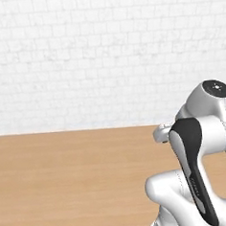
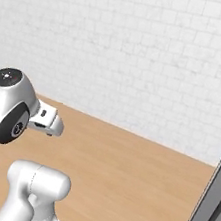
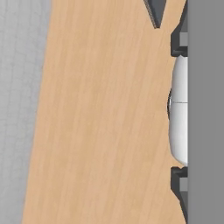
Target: Place one corn and one chicken drumstick in each tupperware on the nearby counter, to pack two identical lunches.
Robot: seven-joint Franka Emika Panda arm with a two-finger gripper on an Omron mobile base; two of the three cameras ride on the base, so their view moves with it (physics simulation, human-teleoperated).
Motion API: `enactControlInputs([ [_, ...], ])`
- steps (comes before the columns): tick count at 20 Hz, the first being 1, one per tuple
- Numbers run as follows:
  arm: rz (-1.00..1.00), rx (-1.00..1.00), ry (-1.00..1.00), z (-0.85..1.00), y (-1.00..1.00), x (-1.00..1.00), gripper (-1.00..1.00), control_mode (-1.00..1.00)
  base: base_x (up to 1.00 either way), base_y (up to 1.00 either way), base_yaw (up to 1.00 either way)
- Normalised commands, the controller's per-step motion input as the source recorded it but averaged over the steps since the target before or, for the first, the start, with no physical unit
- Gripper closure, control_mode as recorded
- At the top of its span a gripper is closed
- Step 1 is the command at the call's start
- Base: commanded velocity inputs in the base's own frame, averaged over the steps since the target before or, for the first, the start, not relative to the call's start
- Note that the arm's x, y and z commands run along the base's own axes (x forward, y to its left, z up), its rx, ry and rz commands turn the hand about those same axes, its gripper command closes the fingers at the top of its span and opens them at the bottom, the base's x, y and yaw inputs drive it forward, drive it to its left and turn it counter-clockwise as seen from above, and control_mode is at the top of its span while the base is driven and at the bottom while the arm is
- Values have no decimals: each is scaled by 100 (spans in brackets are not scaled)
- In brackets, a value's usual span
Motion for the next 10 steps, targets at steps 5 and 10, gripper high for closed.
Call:
enactControlInputs([
  [5,0,0,0,0,0,0,-100,100,100,43,-8],
  [10,0,0,0,0,0,0,-100,100,100,-2,-1],
])
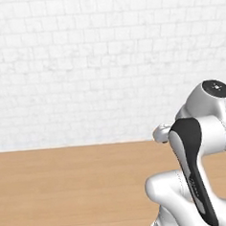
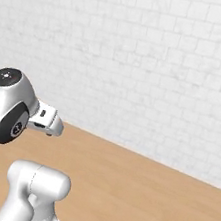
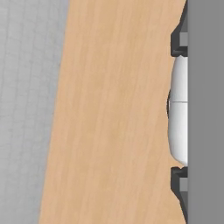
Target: Place one corn and one chicken drumstick in each tupperware on the nearby counter, to pack two identical lunches.
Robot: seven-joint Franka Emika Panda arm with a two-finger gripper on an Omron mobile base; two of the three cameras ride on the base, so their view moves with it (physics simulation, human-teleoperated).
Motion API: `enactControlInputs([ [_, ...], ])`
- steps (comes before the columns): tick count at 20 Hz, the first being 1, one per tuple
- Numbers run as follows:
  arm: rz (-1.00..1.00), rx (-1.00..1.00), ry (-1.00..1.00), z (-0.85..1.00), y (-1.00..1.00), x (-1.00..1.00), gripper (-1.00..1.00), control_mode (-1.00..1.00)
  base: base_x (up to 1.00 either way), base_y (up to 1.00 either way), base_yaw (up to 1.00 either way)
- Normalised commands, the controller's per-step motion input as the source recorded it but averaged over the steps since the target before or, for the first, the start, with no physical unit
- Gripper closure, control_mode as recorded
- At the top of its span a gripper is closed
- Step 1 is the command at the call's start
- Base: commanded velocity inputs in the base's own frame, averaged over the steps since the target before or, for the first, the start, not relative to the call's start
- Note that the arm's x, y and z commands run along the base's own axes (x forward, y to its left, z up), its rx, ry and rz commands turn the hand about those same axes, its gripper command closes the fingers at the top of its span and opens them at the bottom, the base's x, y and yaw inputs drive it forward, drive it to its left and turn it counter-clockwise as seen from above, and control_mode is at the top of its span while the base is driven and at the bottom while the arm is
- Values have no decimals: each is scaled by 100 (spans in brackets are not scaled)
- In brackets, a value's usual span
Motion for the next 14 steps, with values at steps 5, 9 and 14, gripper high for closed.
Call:
enactControlInputs([
  [5,0,0,0,0,0,0,-100,100,96,64,-63],
  [9,0,0,0,0,0,0,-100,100,66,39,-83],
  [14,0,0,0,0,0,0,-100,100,48,25,-89],
])
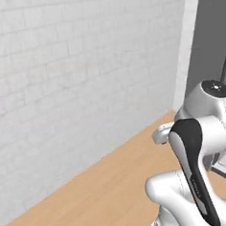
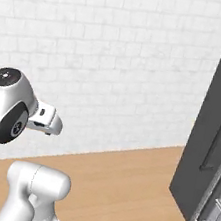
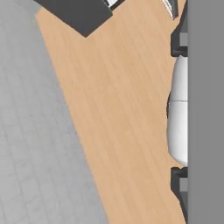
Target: Place one corn and one chicken drumstick in each tupperware on the nearby counter, to pack two identical lunches.
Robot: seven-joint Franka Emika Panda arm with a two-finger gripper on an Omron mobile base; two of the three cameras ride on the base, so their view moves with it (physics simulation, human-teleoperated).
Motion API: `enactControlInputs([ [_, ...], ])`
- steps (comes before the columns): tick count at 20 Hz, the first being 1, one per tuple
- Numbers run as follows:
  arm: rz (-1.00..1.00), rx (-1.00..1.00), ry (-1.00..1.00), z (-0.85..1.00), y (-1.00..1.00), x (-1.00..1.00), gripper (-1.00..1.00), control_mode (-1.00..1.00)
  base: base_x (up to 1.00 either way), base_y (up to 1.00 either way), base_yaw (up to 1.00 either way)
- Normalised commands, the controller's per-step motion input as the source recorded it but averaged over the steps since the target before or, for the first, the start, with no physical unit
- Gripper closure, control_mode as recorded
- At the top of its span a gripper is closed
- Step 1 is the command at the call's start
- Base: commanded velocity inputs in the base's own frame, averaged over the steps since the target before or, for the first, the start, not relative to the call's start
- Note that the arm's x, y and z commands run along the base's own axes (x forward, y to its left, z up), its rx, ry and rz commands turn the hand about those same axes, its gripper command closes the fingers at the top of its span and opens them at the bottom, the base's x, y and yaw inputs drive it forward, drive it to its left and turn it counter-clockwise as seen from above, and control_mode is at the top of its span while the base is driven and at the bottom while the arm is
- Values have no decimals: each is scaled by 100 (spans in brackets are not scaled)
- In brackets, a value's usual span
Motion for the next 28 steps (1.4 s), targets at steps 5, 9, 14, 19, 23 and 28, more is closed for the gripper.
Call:
enactControlInputs([
  [5,0,0,0,0,0,0,-100,100,46,24,-90],
  [9,0,0,0,0,0,0,-100,100,45,23,-90],
  [14,0,0,0,0,0,0,-100,100,47,32,-86],
  [19,0,0,0,0,0,0,-100,100,79,59,-73],
  [23,0,0,0,0,0,0,-100,100,96,62,-36],
  [28,0,0,0,0,0,0,-100,100,67,58,-26],
])
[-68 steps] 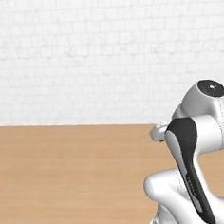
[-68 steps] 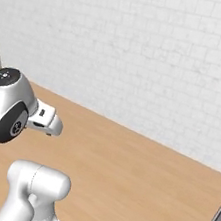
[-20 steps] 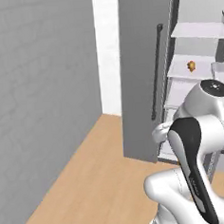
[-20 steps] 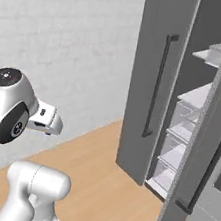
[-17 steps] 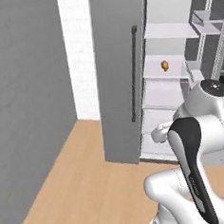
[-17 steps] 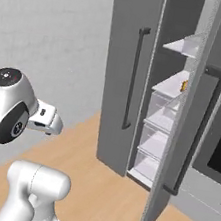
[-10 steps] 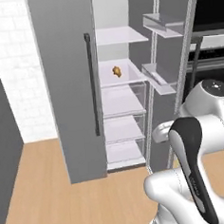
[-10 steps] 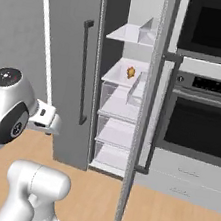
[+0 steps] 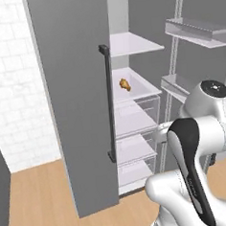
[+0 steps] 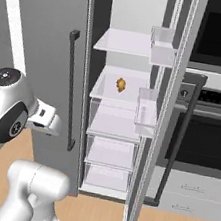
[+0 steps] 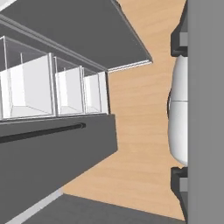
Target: Place one corn and one chicken drumstick in each tupperware on the nearby counter, to pack two identical lunches.
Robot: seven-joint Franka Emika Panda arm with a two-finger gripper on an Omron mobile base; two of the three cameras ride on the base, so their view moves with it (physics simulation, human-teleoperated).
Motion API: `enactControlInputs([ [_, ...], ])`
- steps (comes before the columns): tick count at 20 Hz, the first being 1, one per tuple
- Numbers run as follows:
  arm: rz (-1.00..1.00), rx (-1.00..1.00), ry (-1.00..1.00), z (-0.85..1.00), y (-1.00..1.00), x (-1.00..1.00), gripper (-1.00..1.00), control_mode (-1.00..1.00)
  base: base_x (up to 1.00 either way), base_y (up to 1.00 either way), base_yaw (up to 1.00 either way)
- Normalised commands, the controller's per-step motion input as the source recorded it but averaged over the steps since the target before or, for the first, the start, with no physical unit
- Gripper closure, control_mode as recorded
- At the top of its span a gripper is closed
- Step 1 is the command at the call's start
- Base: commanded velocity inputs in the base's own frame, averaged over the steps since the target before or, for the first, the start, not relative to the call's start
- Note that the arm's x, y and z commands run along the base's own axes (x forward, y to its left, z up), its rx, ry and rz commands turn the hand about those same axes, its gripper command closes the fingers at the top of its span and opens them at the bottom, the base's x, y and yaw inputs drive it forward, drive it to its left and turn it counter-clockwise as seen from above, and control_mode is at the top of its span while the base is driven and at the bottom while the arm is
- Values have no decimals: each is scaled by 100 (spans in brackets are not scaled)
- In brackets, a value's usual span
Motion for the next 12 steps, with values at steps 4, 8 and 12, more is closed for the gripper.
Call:
enactControlInputs([
  [4,0,0,0,0,0,0,-100,100,78,8,-6],
  [8,0,0,0,0,0,0,-100,100,61,-22,12],
  [12,0,0,0,0,0,0,-100,100,42,4,1],
])
